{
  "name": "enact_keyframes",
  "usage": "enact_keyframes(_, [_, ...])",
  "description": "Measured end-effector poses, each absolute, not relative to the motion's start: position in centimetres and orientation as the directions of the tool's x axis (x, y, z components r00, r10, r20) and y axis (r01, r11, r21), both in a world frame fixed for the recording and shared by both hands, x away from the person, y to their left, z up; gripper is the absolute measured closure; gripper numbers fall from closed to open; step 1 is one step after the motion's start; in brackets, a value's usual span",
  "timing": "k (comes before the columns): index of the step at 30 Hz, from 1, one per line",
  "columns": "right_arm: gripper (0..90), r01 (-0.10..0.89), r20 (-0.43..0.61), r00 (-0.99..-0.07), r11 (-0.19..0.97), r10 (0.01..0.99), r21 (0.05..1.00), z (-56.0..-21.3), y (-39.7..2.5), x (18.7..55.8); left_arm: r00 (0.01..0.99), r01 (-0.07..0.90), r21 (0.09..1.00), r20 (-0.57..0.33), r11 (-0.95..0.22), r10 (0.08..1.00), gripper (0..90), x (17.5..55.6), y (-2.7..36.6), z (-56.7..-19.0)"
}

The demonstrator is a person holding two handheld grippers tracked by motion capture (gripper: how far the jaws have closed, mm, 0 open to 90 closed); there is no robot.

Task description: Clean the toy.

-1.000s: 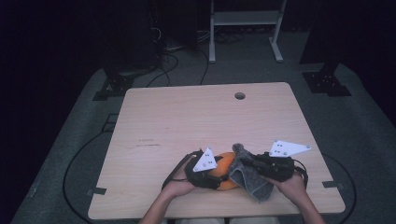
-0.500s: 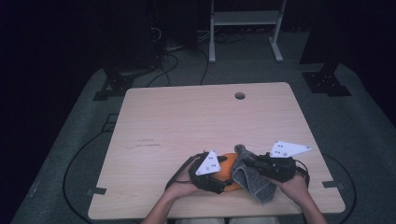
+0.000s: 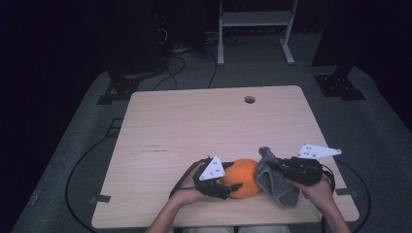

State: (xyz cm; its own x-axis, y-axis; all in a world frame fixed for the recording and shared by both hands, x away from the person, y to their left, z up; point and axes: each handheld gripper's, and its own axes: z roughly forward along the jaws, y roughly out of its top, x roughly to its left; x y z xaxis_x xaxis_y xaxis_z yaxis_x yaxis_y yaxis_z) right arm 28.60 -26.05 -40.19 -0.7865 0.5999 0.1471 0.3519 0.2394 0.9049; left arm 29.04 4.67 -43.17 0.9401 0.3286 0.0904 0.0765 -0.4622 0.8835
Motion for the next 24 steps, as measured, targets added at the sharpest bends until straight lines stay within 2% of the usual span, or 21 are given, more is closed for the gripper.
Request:
enact_keyframes(4, [80.3,0.301,0.092,-0.827,0.299,0.555,0.906,-39.2,-23.9,27.8,0.948,0.057,0.882,0.099,-0.468,0.302,31.2,28.8,4.4,-43.0])
enact_keyframes(6, [80.3,0.301,0.07,-0.833,0.345,0.548,0.889,-39.8,-23.1,27.9,0.953,0.065,0.883,0.083,-0.465,0.291,23.5,28.9,4.7,-42.9])
enact_keyframes(9, [80.2,0.324,0.108,-0.839,0.329,0.534,0.887,-40.5,-23.3,28.0,0.952,0.119,0.884,0.028,-0.453,0.305,12.1,29.6,5.1,-43.1])
enact_keyframes(11, [80.2,0.329,0.113,-0.836,0.325,0.537,0.887,-40.6,-23.5,28.1,0.953,0.148,0.876,-0.002,-0.459,0.304,10.5,30.0,5.0,-43.6])
enact_keyframes(18, [80.2,0.414,0.175,-0.76,0.258,0.625,0.873,-41.8,-27.1,29.2,0.947,0.105,0.887,0.049,-0.45,0.317,30.8,29.2,4.6,-43.3])
enact_keyframes(21, [80.2,0.393,0.174,-0.761,0.229,0.625,0.891,-41.0,-27.5,28.9,0.94,0.125,0.899,0.028,-0.42,0.34,34.2,29.3,4.7,-42.5])
enact_keyframes(24, [80.3,0.341,0.162,-0.789,0.203,0.593,0.918,-39.3,-26.6,28.1,0.931,0.094,0.889,0.081,-0.449,0.355,35.4,28.9,4.6,-41.7])
